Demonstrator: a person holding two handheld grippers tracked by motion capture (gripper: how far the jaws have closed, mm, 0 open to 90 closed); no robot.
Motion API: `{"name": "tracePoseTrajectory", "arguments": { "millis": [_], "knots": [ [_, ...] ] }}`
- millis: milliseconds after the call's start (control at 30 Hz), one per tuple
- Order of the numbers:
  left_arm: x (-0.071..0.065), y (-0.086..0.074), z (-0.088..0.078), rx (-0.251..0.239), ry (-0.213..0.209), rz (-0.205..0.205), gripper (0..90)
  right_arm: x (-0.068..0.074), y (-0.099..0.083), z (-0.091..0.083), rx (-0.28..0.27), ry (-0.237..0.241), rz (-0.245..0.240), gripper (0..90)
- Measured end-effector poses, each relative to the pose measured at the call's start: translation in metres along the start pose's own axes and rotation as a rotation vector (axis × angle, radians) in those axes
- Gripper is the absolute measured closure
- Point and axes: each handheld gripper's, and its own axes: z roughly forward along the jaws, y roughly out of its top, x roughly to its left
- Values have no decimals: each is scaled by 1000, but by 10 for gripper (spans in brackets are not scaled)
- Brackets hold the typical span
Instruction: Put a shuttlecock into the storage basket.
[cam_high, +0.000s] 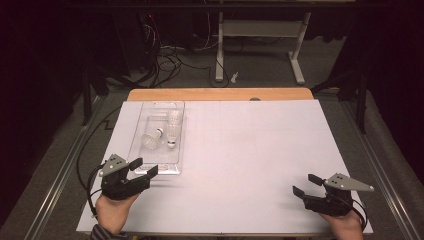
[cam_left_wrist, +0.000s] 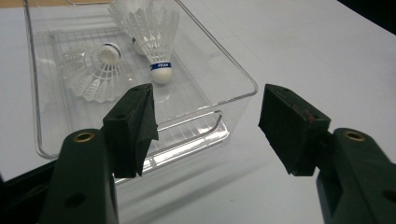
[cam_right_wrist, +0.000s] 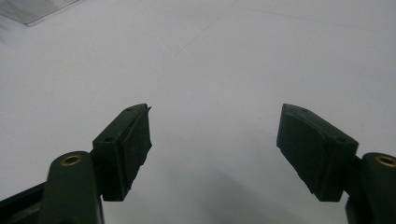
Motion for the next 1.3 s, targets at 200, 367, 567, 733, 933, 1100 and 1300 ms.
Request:
{"name": "tracePoseTrajectory", "arguments": {
  "millis": [200,367,567,733,933,1100,1300],
  "knots": [
    [1,-4,5,7,-5,0,365,0,0,0,2,2,-3,266],
    [3,-7,9,5,-6,-9,361,0,0,0,1,0,-2,266],
    [5,-12,13,10,-5,-19,360,0,0,0,1,0,-2,265],
    [7,-14,16,8,-1,-24,359,0,0,0,1,0,-1,266],
    [9,-16,17,3,3,-37,358,0,0,0,1,1,-1,266],
    [11,-18,17,-2,4,-43,358,0,0,0,0,1,0,266],
    [11,-21,18,-11,4,-42,355,0,0,0,0,2,-1,266]
  ]
}}
